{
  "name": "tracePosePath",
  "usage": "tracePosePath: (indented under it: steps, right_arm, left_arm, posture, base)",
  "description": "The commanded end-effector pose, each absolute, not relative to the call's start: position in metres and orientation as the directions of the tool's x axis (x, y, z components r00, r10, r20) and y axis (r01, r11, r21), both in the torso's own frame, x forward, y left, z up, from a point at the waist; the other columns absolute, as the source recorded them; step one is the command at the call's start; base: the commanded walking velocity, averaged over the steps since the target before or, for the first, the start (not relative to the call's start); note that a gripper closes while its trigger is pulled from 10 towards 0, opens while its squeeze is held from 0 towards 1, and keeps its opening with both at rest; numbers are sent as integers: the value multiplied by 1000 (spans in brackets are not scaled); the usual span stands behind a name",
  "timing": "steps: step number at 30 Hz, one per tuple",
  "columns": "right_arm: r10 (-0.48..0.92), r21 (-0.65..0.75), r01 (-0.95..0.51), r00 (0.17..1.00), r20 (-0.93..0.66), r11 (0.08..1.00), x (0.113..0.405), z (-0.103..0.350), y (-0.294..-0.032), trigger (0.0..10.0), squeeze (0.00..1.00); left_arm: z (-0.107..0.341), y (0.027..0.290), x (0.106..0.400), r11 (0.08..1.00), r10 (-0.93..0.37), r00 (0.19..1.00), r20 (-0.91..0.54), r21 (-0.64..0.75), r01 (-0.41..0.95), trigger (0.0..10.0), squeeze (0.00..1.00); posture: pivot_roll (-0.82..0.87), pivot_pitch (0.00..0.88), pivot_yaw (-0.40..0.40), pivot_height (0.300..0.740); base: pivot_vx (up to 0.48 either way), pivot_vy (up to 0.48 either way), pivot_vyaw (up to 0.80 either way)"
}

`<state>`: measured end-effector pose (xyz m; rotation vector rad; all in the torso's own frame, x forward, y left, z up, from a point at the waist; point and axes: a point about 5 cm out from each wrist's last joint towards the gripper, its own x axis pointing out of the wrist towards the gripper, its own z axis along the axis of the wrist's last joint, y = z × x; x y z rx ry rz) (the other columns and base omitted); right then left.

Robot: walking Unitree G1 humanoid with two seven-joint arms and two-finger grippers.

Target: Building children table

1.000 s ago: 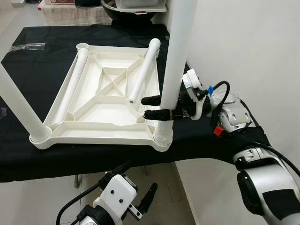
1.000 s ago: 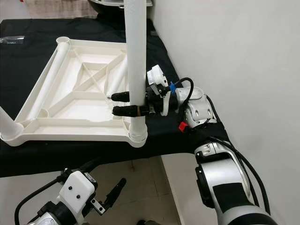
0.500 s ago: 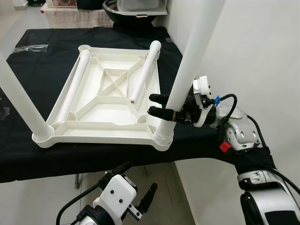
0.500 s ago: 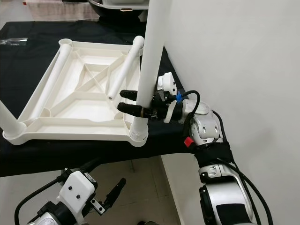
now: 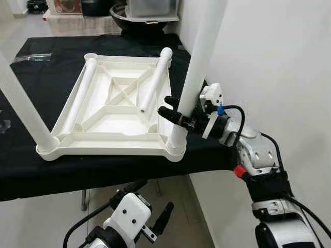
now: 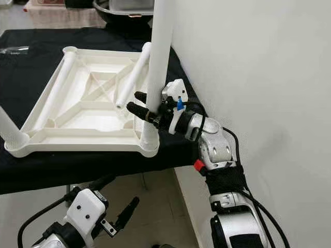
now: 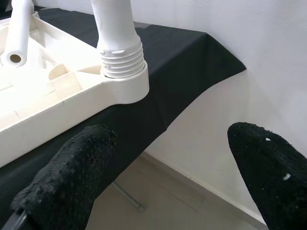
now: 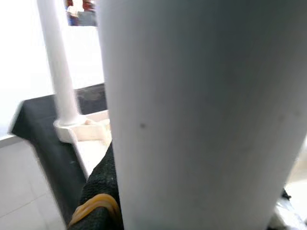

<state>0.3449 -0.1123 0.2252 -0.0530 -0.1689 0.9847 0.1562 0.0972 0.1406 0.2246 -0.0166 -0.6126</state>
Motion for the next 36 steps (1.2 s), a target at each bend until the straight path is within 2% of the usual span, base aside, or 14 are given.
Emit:
tracePosePath:
  steps: [1, 6, 7, 10, 15, 18, 22, 24, 25, 27, 31, 32, 33, 36]
  right_arm:
    - [798, -82, -794, 600, 55, 603, 345, 209, -112, 10000, 0]
    - [670, -52, -669, 741, 30, 742, 353, 208, -108, 10000, 0]
    - [670, -52, -669, 741, 30, 742, 353, 208, -108, 10000, 0]
    - [522, -19, -521, 853, 13, 853, 362, 207, -108, 10000, 0]
    - [397, 8, -397, 918, 16, 918, 366, 207, -111, 10000, 0]
    - [144, 2, -144, 990, 9, 990, 367, 201, -118, 10000, 0]
    - [94, -9, -93, 996, 9, 996, 366, 200, -118, 10000, 0]
    - [-54, 0, 54, 999, 0, 999, 362, 196, -115, 10000, 0]
    - [-54, 0, 54, 999, 0, 999, 362, 196, -115, 10000, 0]
    - [-173, 17, 173, 985, -10, 985, 359, 197, -107, 10000, 0]
    - [-240, 60, 244, 969, -65, 968, 358, 194, -97, 10000, 0]
    - [-325, 110, 336, 940, -107, 935, 358, 194, -84, 10000, 0]
    - [-342, 131, 356, 932, -116, 925, 358, 195, -79, 10000, 0]
    - [-420, 147, 425, 905, -68, 893, 354, 204, -69, 10000, 0]
  left_arm:
    - [137, 98, 156, 791, -574, 816, -64, 212, 574, 10000, 0]
    - [137, 98, 157, 792, -574, 817, -62, 213, 573, 10000, 0]
    - [137, 98, 157, 792, -574, 817, -62, 213, 573, 10000, 0]
    - [137, 98, 158, 794, -571, 819, -59, 216, 569, 10000, 0]
    - [138, 98, 159, 794, -570, 820, -57, 217, 567, 10000, 0]
    - [138, 98, 159, 794, -570, 820, -55, 219, 567, 10000, 0]
    - [138, 98, 160, 794, -570, 820, -54, 220, 567, 10000, 0]
    - [138, 98, 161, 794, -570, 820, -53, 222, 566, 10000, 0]
    - [138, 98, 161, 794, -570, 820, -53, 222, 566, 10000, 0]
    - [138, 98, 161, 796, -568, 822, -52, 221, 564, 10000, 0]
    - [138, 98, 162, 797, -567, 822, -52, 220, 563, 10000, 0]
    - [138, 98, 162, 798, -565, 823, -52, 220, 561, 10000, 0]
    - [138, 98, 162, 798, -565, 824, -52, 220, 561, 10000, 0]
    - [137, 99, 162, 799, -563, 825, -53, 219, 559, 10000, 0]
  posture:
    - [129, 135, -103, 740]
    - [127, 138, -105, 740]
    - [127, 138, -105, 740]
    - [125, 141, -109, 740]
    - [126, 142, -109, 740]
    - [125, 148, -107, 740]
    - [125, 148, -107, 740]
    - [125, 147, -107, 740]
    - [125, 147, -107, 740]
    - [126, 149, -109, 740]
    - [127, 148, -112, 740]
    - [129, 148, -113, 740]
    - [129, 148, -113, 740]
    - [133, 147, -116, 740]
  base:
    - [0, 0, 0]
    - [0, 0, 0]
    - [0, 0, 0]
    - [0, 0, 0]
    - [0, 0, 0]
    - [0, 0, 0]
    - [0, 0, 0]
    - [0, 0, 0]
    - [0, 0, 0]
    - [0, 0, 0]
    - [0, 0, 0]
    - [0, 0, 0]
    - [0, 0, 0]
    - [0, 0, 0]
